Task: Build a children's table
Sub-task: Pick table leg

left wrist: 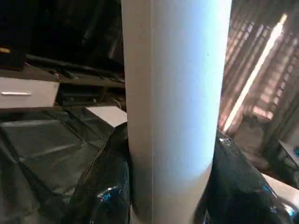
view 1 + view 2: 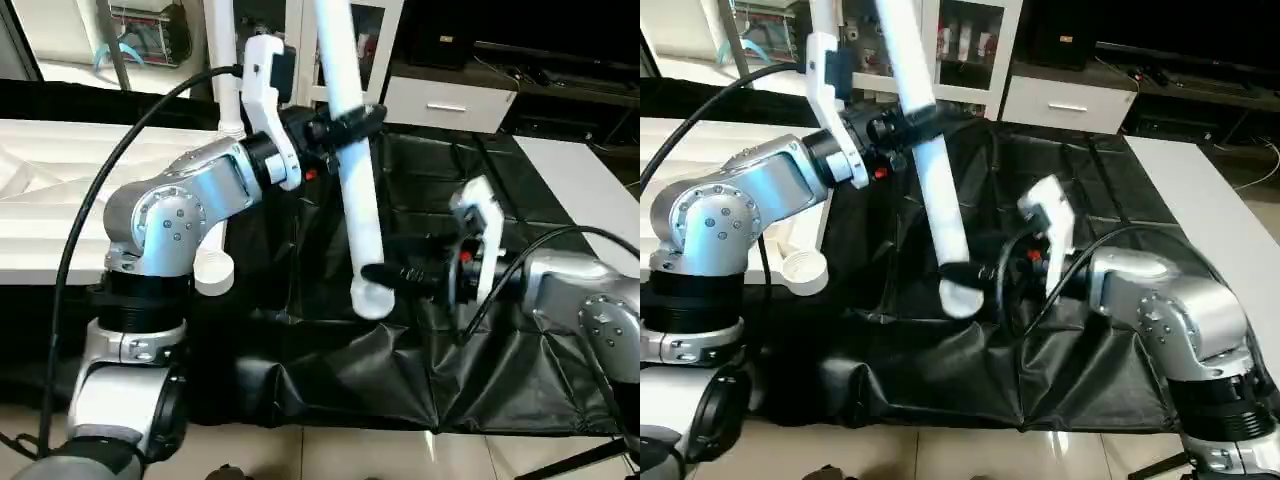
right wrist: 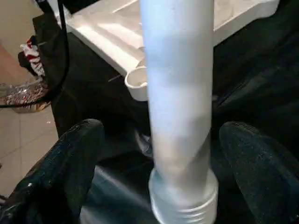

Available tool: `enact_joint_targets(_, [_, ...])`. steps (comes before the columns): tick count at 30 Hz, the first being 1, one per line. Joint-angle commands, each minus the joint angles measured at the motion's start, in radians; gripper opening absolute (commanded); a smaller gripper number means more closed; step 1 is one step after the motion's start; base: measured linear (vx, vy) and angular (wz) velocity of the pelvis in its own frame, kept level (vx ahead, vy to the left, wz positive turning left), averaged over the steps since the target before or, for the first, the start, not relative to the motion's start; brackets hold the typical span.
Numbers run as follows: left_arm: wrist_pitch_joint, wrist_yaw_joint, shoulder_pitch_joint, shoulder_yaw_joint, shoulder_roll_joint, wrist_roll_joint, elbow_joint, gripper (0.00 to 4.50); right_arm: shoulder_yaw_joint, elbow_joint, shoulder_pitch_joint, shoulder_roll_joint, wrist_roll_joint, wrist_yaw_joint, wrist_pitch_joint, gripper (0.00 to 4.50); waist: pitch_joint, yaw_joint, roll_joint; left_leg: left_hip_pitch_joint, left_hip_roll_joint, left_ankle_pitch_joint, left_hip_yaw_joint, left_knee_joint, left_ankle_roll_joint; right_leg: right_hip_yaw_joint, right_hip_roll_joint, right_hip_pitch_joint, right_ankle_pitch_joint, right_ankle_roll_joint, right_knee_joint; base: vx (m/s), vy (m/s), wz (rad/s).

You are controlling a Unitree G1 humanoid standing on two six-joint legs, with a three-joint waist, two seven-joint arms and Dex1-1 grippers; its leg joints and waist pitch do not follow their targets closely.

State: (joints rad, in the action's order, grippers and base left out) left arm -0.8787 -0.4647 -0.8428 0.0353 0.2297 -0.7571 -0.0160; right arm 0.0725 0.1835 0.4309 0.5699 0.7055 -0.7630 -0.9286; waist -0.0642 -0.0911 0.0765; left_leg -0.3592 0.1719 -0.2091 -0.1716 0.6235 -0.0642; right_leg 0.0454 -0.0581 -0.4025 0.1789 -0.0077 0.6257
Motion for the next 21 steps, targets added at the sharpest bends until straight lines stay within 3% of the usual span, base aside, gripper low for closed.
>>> enact_joint_targets(1, [-0.019, -0.039, -0.020, -0.034, 0.003, -0.016, 0.051, 1.72, 0.007, -0.008, 0.018, -0.002, -0.010, 0.013, -0.026, 4.25, 0.067, -0.005, 0.001, 0.004, 0.051, -0.086, 0.017, -0.075, -0.022, -0.047, -0.082, 0.051, 0.252, -0.164, -0.074, 0.000, 0.000, 0.00])
enact_joint_targets(12, [-0.035, -0.080, -0.023, -0.051, 0.002, -0.021, 0.073, 1.72, 0.078, -0.005, 0.009, -0.003, -0.061, 0.016, -0.034, 4.25, 0.065, -0.004, 0.001, 0.002, 0.050, -0.100, 0.017, -0.077, -0.030, -0.047, -0.082, 0.052, 0.275, -0.151, -0.077, 0.000, 0.000, 0.00])
enact_joint_targets(19, [-0.047, -0.107, -0.019, -0.065, 0.009, -0.018, 0.086, 1.72, 0.084, 0.000, 0.005, -0.018, -0.067, 0.017, -0.044, 3.48, 0.066, -0.004, 0.000, 0.002, 0.051, -0.101, 0.017, -0.077, -0.032, -0.047, -0.081, 0.051, 0.260, -0.154, -0.076, 0.000, 0.000, 0.00])
enact_joint_targets(21, [-0.050, -0.109, -0.019, -0.066, 0.009, -0.018, 0.089, 1.72, 0.085, -0.004, 0.008, -0.020, -0.070, 0.014, -0.042, 3.48, 0.065, -0.003, 0.001, 0.002, 0.051, -0.103, 0.017, -0.077, -0.032, -0.047, -0.082, 0.052, 0.263, -0.155, -0.076, 0.000, 0.000, 0.00])
